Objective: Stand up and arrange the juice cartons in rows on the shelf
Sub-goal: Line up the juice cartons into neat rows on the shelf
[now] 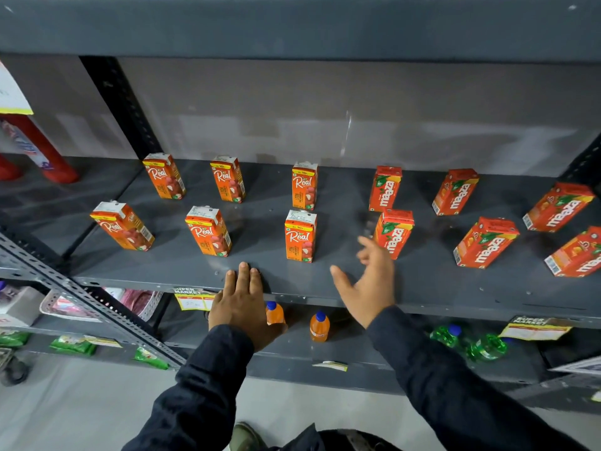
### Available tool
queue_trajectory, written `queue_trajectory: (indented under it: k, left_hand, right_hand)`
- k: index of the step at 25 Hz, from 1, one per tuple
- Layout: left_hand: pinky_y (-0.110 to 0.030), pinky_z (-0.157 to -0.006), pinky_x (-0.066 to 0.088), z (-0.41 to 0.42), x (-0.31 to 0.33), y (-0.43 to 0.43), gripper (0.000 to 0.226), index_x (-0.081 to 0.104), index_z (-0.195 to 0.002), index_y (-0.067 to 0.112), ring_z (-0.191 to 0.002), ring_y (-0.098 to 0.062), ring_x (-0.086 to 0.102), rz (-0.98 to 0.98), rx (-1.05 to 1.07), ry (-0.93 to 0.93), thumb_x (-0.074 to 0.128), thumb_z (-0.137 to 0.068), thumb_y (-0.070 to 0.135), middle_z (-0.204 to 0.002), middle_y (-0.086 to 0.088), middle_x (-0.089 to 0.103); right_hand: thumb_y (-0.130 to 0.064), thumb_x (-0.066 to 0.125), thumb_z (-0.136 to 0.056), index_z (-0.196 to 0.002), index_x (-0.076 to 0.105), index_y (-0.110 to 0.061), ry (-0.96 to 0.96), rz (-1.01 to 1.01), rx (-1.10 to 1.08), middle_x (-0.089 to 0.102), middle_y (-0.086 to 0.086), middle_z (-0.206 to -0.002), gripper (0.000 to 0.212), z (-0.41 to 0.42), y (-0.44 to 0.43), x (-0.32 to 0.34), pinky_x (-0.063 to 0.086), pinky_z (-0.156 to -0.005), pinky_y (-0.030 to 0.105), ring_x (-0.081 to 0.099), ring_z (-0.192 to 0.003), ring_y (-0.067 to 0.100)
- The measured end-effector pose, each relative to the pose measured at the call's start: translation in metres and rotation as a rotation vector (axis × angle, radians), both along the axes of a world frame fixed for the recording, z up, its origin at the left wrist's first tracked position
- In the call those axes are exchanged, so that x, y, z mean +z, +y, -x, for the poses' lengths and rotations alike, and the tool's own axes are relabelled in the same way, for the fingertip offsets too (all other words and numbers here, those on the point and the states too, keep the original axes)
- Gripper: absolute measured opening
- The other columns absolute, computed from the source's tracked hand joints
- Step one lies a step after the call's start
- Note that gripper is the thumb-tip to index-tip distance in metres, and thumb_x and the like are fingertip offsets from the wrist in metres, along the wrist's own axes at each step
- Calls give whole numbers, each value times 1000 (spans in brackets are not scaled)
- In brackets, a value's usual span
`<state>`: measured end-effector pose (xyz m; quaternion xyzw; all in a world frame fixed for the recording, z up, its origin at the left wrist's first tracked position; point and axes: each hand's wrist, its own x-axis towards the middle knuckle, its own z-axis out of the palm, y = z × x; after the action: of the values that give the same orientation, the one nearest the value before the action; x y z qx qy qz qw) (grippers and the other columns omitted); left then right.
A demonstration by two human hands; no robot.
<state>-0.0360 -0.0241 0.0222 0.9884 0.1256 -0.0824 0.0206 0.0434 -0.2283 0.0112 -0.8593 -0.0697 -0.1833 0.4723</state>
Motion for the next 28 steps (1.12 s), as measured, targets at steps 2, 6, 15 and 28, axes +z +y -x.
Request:
queue_trajectory:
  k: [2,6,15,28]
  left_hand:
    - [-45,-117,22,0,-1,-1,120,1,-152,10,-148,-30,-1,-8,-1,-18,61,-70,74,-163,-9,-4]
    - [-45,-117,21,0,0,-2,121,1,-152,10,-148,-30,-1,-23,-5,-25,58,-70,77,-162,-9,-3]
    - [-45,-118,20,-2,3,-5,126,1,-152,9,-148,-31,0,-38,-4,10,60,-66,80,-162,-10,-2]
    - [-45,-118,23,-3,8,-7,128,2,-151,8,-146,-34,3,-39,-29,28,60,-64,82,-161,-11,-1]
  right_hand:
    - [-40,80,-59,-126,44,-10,-93,5,-265,50,7,-108,82,-5,-24,2,44,-87,52,48,-102,29]
    - [-52,81,-52,-142,18,-12,253,49,-311,48,14,-135,117,-41,-45,19,38,-103,48,45,-125,32]
    - [-51,79,-58,-134,30,-16,236,245,-311,61,7,-121,96,-51,-46,6,41,-96,49,57,-110,33]
    - [-52,80,-53,-135,27,-16,270,52,-619,58,9,-125,104,-46,-163,12,40,-98,55,54,-117,33]
